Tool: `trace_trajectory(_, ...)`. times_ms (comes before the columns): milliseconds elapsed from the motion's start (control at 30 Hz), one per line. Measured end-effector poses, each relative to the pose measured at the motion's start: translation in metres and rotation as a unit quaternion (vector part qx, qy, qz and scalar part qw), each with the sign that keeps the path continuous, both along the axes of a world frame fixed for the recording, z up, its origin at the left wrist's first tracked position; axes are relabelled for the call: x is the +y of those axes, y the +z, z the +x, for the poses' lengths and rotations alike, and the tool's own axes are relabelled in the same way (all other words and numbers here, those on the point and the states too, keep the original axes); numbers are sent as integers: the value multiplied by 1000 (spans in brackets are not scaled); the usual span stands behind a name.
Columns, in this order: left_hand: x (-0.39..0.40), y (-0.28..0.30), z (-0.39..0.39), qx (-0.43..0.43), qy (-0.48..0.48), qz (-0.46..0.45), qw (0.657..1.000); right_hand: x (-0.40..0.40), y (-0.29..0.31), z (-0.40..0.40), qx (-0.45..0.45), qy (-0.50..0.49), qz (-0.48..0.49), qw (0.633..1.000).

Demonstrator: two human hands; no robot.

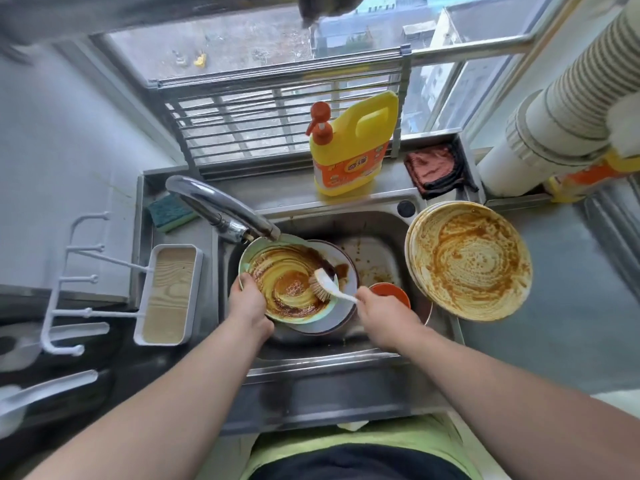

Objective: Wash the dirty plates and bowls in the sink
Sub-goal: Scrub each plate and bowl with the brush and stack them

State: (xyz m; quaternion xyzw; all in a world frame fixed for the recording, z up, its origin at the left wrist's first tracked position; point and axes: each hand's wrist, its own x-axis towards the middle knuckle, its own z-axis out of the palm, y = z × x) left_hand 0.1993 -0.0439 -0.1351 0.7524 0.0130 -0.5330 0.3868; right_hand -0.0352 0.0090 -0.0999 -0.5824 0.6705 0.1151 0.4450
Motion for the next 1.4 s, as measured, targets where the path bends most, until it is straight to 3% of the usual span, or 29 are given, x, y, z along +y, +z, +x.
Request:
trace_trajectory(133, 0, 0, -13, 36, 26, -1, 999, 30, 20, 35, -88, 5, -19, 996)
trace_trajectory(300, 5, 10, -25, 61, 33, 10, 998, 0, 2, 19, -40, -69, -44, 996)
trace_trajectory(400, -2, 5, -13, 46, 57, 7, 997, 29, 15, 17, -55, -35, -30, 997)
trace_trajectory(533, 4, 12, -15, 43, 12, -2, 999, 34, 17, 27, -92, -17, -41, 995)
trace_trajectory(700, 0, 17, -6, 33, -45, -27, 998, 19, -2, -15, -4, -64, -37, 997)
trace_trajectory(900, 8, 16, -14, 42, -125, -11, 991, -10, 15, 33, -63, -94, -74, 991)
trace_trajectory(1100, -7, 17, -1, 30, -45, -24, 998, 51, 38, 66, -130, -13, -50, 990)
trace_trajectory(1167, -9, 13, 8, 1, -61, -42, 997, 67, 37, 44, -94, 19, -34, 995)
trace_trajectory(1300, -4, 10, 9, -39, -133, -87, 987, 48, 16, -7, 68, 148, -89, 983)
trace_trajectory(1400, -5, 16, 1, -59, -151, -136, 977, 29, 12, -17, 103, 176, -106, 973)
